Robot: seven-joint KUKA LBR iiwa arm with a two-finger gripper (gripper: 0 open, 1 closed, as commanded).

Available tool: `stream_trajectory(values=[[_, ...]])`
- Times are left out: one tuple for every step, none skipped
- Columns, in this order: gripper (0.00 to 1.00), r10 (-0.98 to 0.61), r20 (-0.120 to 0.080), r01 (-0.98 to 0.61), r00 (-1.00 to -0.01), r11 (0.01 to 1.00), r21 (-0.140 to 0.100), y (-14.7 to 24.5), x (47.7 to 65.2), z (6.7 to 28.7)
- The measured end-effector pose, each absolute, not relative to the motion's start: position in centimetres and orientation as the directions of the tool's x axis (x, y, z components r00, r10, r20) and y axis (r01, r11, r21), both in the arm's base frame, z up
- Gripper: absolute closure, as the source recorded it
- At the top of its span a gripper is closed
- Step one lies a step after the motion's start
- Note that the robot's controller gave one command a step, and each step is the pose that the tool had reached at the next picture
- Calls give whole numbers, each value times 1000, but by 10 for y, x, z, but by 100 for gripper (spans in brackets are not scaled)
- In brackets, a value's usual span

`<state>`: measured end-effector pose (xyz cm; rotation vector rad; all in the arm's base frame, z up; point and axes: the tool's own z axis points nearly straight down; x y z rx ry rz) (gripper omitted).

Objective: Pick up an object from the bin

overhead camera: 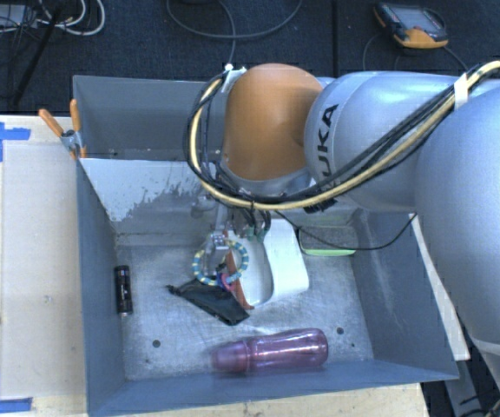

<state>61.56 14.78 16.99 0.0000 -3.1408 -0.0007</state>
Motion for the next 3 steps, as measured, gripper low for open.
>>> stream_trajectory(values=[[0,34,-4,34,-999,999,2,103,584,95],[0,15,-13,15,-1000,1000,0,98,568,74],[0,121,-4,121,-993,993,4,93,572,73]])
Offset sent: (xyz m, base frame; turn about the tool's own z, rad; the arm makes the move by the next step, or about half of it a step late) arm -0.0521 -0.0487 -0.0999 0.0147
